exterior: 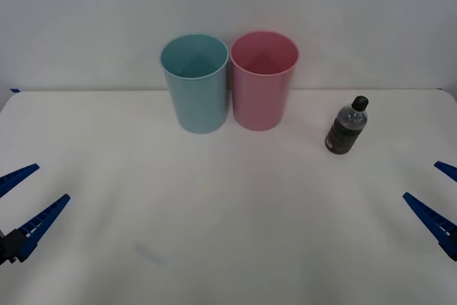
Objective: Grasp the object on the table and drop it into the matching bin: aluminum can to the light blue bin, PET bottle to the pink bin.
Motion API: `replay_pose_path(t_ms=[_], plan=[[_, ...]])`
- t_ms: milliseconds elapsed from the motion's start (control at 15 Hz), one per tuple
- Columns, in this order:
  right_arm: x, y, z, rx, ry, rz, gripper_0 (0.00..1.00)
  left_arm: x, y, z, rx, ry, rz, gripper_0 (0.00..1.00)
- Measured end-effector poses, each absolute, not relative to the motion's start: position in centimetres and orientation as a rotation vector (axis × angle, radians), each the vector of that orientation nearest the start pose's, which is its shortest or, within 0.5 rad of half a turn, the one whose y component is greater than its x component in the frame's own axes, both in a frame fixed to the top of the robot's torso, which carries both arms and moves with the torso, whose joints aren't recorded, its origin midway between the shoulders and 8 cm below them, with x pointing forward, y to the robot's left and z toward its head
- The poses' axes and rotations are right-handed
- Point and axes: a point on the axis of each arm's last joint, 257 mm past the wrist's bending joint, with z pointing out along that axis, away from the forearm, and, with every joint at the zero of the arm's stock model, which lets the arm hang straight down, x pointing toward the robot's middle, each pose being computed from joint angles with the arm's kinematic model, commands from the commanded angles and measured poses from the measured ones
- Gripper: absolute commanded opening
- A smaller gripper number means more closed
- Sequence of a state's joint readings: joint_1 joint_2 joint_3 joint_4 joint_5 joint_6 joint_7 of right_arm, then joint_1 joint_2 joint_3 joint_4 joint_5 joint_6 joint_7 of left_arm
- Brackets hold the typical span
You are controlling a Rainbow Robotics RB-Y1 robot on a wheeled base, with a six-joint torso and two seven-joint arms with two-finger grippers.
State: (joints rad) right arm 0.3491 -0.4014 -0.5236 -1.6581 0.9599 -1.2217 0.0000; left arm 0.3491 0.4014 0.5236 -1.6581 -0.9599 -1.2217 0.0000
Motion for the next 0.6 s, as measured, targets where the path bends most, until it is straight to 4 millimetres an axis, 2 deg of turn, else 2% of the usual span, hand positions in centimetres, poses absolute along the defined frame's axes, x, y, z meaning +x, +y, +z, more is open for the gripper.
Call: replay_pose_path(t_ms=[267,400,600], plan=[[34.12,-32.9,-16.8,-0.444,1.43,0.57,1.0,34.23,32.97,-16.89,0.465,1.441,-0.567,1.0],[33.82,-32.63,-16.07,-0.446,1.419,0.567,1.0,34.23,32.97,-16.89,0.465,1.441,-0.567,1.0],[34.13,-32.82,-16.69,-0.425,1.435,0.551,1.0,34.23,32.97,-16.89,0.465,1.441,-0.567,1.0]])
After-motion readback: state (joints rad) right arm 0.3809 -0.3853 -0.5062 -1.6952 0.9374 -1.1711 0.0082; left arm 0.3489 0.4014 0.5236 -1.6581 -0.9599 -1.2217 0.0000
